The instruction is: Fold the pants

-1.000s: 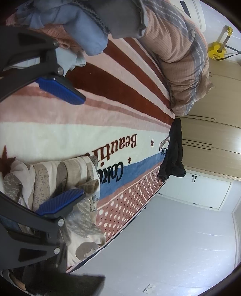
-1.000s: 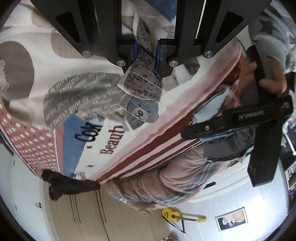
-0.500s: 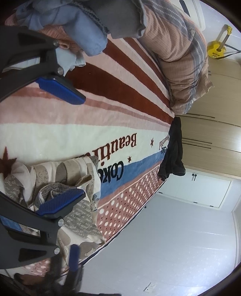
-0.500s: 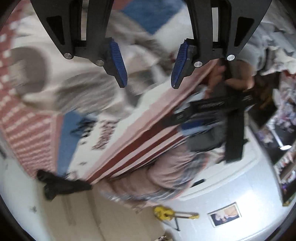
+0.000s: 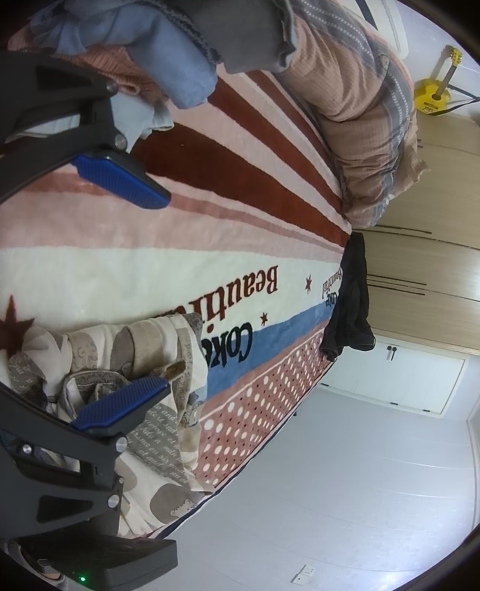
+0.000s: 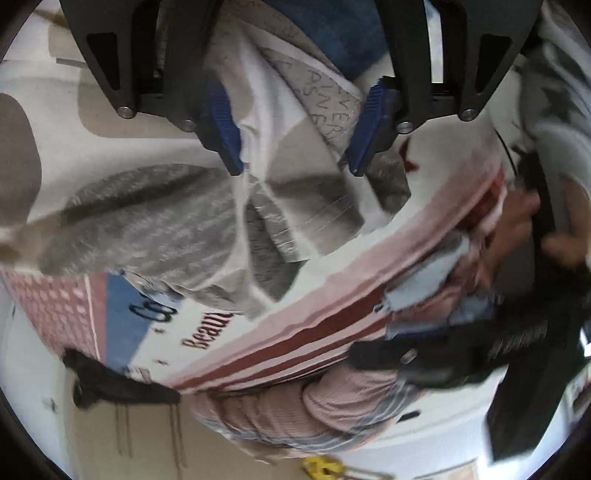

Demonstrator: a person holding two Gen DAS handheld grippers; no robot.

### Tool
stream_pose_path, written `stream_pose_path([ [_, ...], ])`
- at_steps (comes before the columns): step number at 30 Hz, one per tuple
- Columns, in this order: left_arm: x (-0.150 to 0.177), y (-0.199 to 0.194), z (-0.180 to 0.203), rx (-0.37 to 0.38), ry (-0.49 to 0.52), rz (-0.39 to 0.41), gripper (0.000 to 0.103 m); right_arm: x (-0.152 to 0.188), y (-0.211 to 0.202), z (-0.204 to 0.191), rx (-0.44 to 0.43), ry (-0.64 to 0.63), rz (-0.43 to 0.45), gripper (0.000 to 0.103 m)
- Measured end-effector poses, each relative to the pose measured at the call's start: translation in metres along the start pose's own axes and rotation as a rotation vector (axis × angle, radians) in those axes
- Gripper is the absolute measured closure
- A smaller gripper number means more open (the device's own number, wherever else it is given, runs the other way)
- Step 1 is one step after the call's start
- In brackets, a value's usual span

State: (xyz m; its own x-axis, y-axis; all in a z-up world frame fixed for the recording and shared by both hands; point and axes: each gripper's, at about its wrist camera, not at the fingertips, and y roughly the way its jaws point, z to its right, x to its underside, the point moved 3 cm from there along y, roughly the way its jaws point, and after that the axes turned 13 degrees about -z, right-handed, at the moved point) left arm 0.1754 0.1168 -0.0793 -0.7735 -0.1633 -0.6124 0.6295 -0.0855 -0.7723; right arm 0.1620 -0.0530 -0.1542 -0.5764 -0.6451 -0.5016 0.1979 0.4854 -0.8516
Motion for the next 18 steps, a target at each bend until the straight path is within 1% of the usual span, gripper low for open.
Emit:
stream_pose_path([
  [2, 0.0, 0.001, 0.0, 0.003, -0.002, 0.001, 0.013, -0.001, -0.003, -0.003, 0.012, -0.01, -0.001, 0.045],
  [4, 0.0, 0.0, -0.001, 0.001, -0.004, 0.003, 0.013, -0.005, -0.017, -0.006, -0.042, -0.002, 0.051, 0.045],
  [6, 0.0, -0.001, -0.003, 0.002, -0.013, 0.005, 0.013, -0.01, -0.027, -0.01, -0.072, -0.005, 0.087, 0.045],
  [8, 0.0, -0.002, -0.005, 0.008, -0.02, 0.008, 0.013, -0.016, -0.024, -0.013, -0.093, -0.004, 0.073, 0.045],
  [11, 0.001, -0.005, -0.007, 0.003, -0.018, 0.009, 0.013, -0.017, -0.009, -0.018, -0.136, -0.005, 0.044, 0.065],
  [13, 0.002, -0.004, -0.008, 0.0, -0.015, 0.008, 0.013, -0.016, -0.002, -0.025, -0.119, -0.035, 0.032, 0.065],
  [14, 0.002, -0.004, -0.008, -0.001, -0.013, 0.008, 0.013, -0.015, 0.0, -0.029, -0.125, -0.051, 0.024, 0.065],
  [16, 0.002, -0.004, -0.008, 0.0, -0.014, 0.008, 0.013, -0.011, 0.002, -0.038, -0.18, -0.072, 0.0, 0.065],
  [18, 0.002, -0.004, -0.008, 0.004, -0.018, 0.007, 0.013, -0.006, 0.0, -0.048, -0.223, -0.111, 0.0, 0.066],
])
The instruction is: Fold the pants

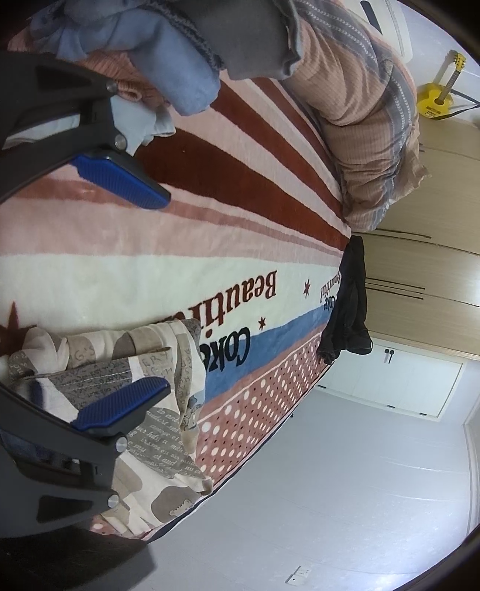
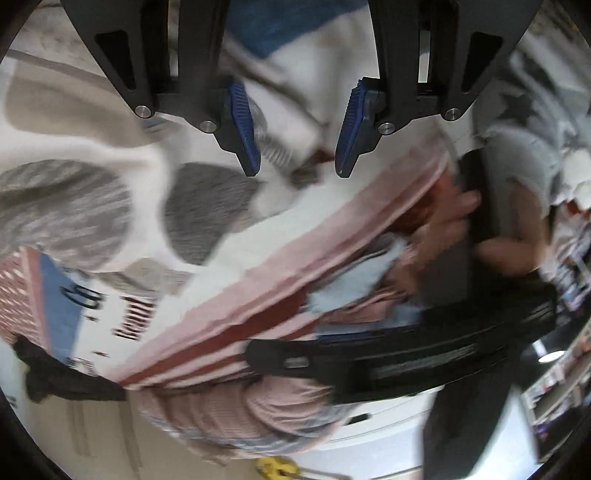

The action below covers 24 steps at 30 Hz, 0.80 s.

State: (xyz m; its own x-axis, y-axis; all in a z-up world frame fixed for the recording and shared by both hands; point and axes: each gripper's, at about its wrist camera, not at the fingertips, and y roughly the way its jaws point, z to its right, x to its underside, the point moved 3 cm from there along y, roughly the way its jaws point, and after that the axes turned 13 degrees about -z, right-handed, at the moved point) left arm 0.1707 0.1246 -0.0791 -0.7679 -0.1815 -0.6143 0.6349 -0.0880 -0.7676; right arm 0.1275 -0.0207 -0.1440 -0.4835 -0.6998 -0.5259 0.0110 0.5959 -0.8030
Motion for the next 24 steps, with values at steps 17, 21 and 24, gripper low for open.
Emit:
stream_pose_path([
  [17, -0.006, 0.007, 0.017, 0.014, 0.033, -0.011, 0.013, -0.003, -0.107, 0.092, 0.195, 0.208, 0.049, 0.064],
  [21, -0.006, 0.011, 0.023, 0.007, 0.047, -0.019, 0.013, -0.005, -0.103, 0.141, 0.218, 0.258, -0.004, 0.065],
  [24, -0.008, 0.015, 0.024, -0.001, 0.05, -0.026, 0.013, -0.008, -0.095, 0.169, 0.215, 0.318, -0.03, 0.067],
])
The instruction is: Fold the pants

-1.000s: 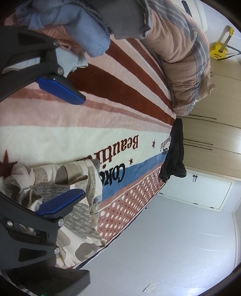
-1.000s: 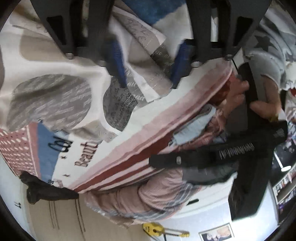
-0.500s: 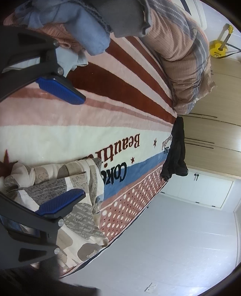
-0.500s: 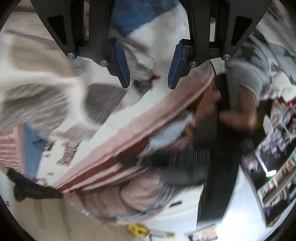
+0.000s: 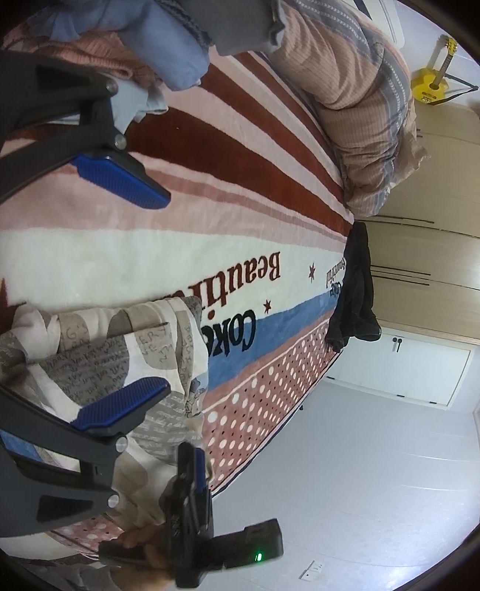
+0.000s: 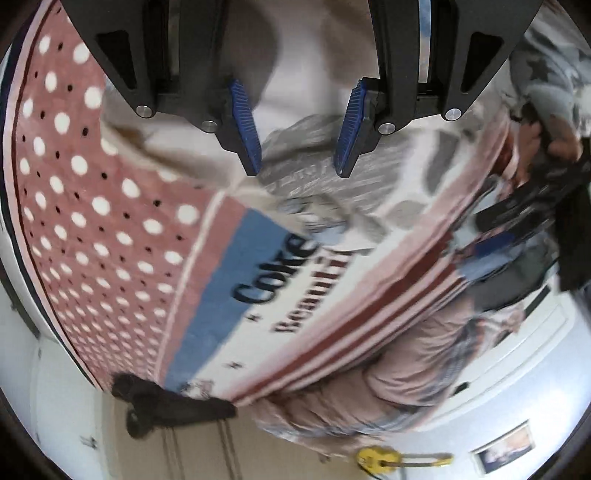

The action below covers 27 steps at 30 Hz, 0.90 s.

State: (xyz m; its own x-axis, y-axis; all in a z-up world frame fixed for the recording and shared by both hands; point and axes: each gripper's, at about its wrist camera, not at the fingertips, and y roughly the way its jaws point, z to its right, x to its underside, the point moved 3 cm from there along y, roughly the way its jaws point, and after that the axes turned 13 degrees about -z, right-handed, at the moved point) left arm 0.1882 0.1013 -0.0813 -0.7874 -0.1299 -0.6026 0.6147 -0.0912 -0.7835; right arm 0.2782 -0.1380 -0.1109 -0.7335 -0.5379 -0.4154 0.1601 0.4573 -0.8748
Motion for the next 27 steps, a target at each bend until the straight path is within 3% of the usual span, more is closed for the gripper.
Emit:
stream_pose_path([
  [3, -0.001, 0.003, -0.001, -0.007, 0.002, -0.007, 0.013, 0.0, 0.009, 0.027, 0.095, 0.089, -0.03, 0.068],
  [7, -0.001, 0.007, -0.001, -0.005, 0.001, -0.016, 0.013, 0.009, 0.013, 0.056, 0.14, 0.187, -0.026, 0.067],
  [14, 0.0, 0.014, 0.009, 0.009, 0.029, -0.052, 0.013, 0.021, -0.027, 0.048, 0.086, 0.202, 0.092, 0.062],
  [17, 0.003, 0.022, 0.012, 0.034, 0.034, -0.088, 0.013, 0.033, -0.047, 0.045, 0.099, 0.23, 0.125, 0.04],
  [18, 0.004, 0.026, 0.013, 0.046, 0.033, -0.102, 0.012, 0.041, -0.053, 0.046, 0.098, 0.25, 0.132, 0.039],
  [23, 0.011, 0.048, 0.015, 0.112, -0.006, -0.185, 0.008, 0.081, -0.052, 0.068, 0.06, 0.343, 0.09, 0.039],
  [27, 0.016, 0.063, 0.021, 0.125, -0.004, -0.236, 0.008, 0.107, -0.033, 0.075, -0.07, 0.388, 0.052, 0.038],
])
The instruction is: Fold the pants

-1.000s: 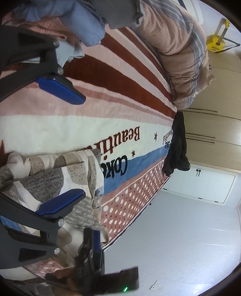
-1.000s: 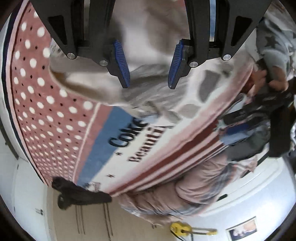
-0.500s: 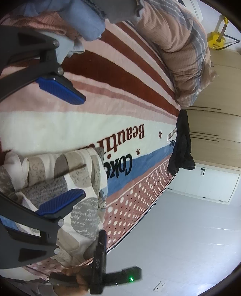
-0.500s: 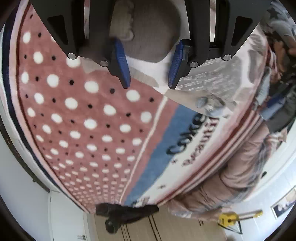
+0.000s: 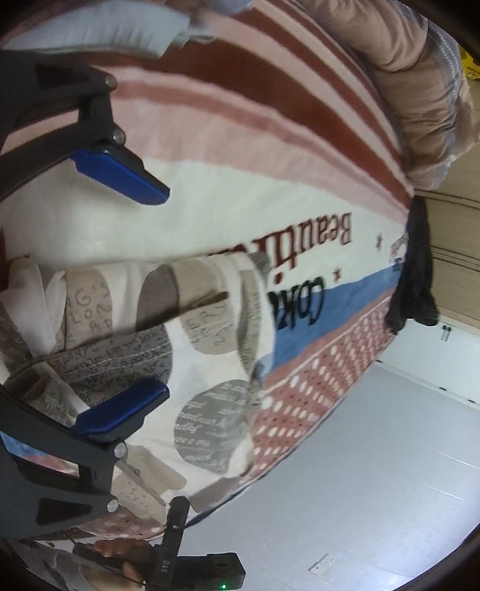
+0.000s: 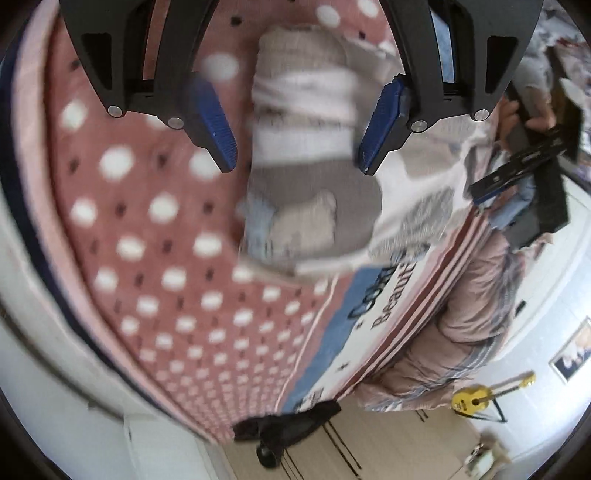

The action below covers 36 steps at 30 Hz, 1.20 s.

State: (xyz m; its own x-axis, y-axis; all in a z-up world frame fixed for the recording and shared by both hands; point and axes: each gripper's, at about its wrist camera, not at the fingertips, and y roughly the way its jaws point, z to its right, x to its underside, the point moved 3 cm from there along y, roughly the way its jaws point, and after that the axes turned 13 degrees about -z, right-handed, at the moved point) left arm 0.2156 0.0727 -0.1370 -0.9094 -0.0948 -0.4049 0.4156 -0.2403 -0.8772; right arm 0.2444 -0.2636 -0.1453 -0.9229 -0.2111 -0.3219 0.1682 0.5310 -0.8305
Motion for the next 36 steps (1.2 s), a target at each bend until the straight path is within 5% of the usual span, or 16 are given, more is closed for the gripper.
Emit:
stream_pose_path([
  [5, 0.002, 0.018, 0.006, 0.034, -0.001, -0.053, 0.012, 0.009, 0.013, 0.004, -0.097, 0.007, -0.003, 0.037],
  [19, 0.004, 0.007, 0.035, -0.022, 0.088, -0.031, 0.082, 0.013, 0.007, -0.027, -0.067, -0.113, 0.031, 0.077],
  [29, -0.004, -0.061, 0.047, -0.053, 0.118, 0.117, 0.09, 0.008, -0.038, -0.078, -0.088, -0.207, 0.134, 0.08],
  [36, -0.015, -0.156, 0.033, -0.09, 0.103, 0.268, 0.09, -0.007, -0.076, -0.144, -0.102, -0.302, 0.211, 0.08],
])
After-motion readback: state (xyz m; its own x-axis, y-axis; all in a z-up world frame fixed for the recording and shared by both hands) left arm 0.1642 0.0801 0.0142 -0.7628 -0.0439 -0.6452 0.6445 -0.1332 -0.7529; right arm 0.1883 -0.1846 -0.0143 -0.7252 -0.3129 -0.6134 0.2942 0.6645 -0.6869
